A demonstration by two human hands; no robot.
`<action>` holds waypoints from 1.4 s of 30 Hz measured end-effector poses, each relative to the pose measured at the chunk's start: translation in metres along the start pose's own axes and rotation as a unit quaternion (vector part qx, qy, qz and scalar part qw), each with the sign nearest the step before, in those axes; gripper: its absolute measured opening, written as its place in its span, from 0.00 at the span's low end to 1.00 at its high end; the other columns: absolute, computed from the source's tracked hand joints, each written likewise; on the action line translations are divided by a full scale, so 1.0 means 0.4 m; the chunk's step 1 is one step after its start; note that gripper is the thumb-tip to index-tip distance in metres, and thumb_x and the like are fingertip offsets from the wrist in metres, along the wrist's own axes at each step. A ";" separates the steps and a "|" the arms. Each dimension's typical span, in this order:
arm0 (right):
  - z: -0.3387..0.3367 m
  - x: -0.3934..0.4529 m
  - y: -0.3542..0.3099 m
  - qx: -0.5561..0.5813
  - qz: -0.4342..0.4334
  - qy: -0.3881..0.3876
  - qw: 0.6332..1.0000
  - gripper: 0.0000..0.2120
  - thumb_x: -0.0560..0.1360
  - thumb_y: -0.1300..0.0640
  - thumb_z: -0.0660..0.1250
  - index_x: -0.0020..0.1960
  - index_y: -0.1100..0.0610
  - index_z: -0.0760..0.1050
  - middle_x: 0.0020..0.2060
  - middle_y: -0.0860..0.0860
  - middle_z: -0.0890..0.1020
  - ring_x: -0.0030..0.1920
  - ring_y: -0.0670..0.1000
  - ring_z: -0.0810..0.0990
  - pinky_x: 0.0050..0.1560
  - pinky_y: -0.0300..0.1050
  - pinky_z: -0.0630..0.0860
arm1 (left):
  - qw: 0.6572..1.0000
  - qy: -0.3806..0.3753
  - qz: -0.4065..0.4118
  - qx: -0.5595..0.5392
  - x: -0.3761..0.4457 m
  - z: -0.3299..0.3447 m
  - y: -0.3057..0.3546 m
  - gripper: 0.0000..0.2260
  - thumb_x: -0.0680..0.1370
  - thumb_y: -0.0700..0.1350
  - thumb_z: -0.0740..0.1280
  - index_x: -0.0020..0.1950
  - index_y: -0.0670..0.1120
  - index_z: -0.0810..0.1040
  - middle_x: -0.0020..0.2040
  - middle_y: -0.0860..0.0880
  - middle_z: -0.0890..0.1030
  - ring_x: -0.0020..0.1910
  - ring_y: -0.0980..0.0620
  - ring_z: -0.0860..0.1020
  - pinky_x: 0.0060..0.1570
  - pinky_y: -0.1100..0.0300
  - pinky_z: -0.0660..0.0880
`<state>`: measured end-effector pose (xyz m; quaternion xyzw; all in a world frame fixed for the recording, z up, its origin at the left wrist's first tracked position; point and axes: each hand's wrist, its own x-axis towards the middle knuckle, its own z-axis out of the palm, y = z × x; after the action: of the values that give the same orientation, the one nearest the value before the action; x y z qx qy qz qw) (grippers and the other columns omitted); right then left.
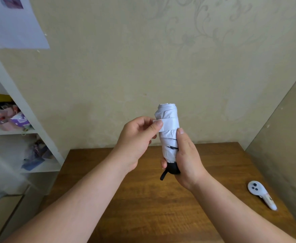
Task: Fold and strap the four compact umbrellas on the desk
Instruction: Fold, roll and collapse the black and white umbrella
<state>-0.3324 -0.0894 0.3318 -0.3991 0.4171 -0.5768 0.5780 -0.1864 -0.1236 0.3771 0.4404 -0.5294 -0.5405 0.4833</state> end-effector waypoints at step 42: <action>0.007 -0.028 0.009 -0.041 -0.085 -0.054 0.994 0.37 0.75 0.28 0.58 0.64 0.59 0.74 0.34 0.56 0.77 0.27 0.58 0.74 0.32 0.49 0.74 | 0.996 0.031 0.017 -0.081 -0.024 0.013 -0.020 0.18 0.68 0.50 0.80 0.54 0.47 0.81 0.51 0.45 0.86 0.51 0.48 0.85 0.62 0.41 0.80</action>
<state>-0.3284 -0.0783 0.3297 -0.4873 0.3730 -0.5840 0.5314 -0.1907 -0.1138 0.3692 0.4074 -0.4759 -0.5592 0.5429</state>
